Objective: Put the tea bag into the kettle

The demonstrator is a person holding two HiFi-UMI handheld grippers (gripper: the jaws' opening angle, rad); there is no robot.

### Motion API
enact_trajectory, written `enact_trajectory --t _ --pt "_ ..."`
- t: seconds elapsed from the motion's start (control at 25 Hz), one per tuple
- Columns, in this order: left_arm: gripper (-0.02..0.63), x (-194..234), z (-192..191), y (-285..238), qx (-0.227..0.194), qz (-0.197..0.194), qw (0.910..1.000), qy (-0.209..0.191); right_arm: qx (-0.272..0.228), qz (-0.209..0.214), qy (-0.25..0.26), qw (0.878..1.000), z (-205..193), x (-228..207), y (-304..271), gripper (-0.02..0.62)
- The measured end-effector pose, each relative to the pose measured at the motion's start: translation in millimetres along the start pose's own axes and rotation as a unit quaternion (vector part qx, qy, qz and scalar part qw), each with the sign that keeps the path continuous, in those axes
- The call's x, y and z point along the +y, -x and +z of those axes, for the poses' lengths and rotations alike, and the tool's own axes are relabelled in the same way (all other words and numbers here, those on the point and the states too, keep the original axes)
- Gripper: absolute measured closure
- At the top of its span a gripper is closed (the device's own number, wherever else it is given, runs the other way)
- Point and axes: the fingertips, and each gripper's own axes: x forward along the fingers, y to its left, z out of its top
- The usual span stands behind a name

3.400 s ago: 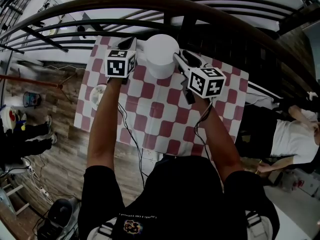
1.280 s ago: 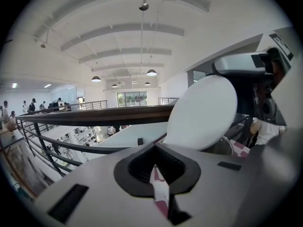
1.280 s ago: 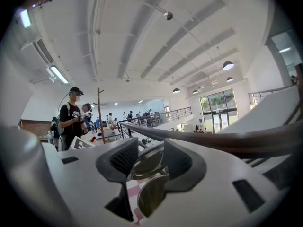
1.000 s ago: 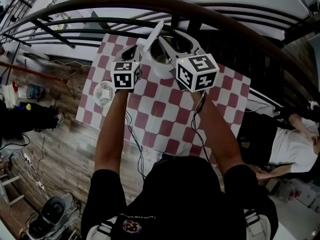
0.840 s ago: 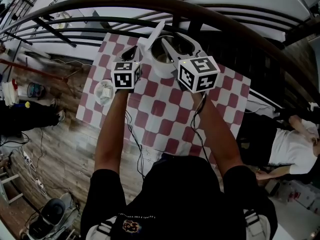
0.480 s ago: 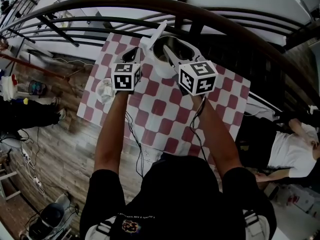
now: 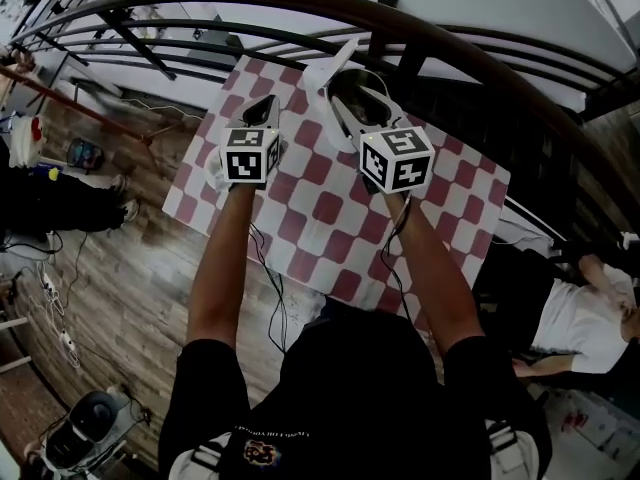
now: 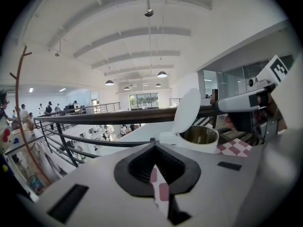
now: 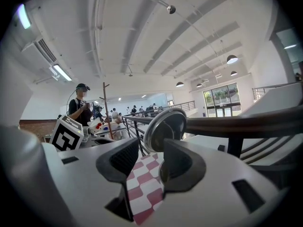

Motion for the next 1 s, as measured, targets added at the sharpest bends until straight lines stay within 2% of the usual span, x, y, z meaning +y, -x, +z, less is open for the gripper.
enact_trajectory --t 0.12,0.2,0.24,0.48,1.0 --pt "0.603 15.3 -7.5 17.3 0.003 0.02 0.9998 0.008 0.008 0.008 0.012 1.0 -7.2 14.8 -7.3 0.448" --pt "0.601 24.7 -13.7 28.4 0.005 0.034 0.9993 0.015 0.014 0.011 0.028 0.999 -13.7 26.2 -13.3 0.555" --pt "0.601 29.1 -17.4 34.3 0.007 0.041 0.999 0.018 0.018 0.016 0.035 0.999 -18.0 33.4 -17.0 0.564" --pt "0.601 62.4 -43.5 76.1 0.012 0.085 0.9957 0.036 0.054 0.068 0.042 0.995 -50.3 81.6 -43.0 0.568" --pt "0.601 111.5 -103.7 173.5 0.033 0.17 0.982 0.076 0.093 0.143 0.055 0.984 -94.4 166.7 -66.8 0.566"
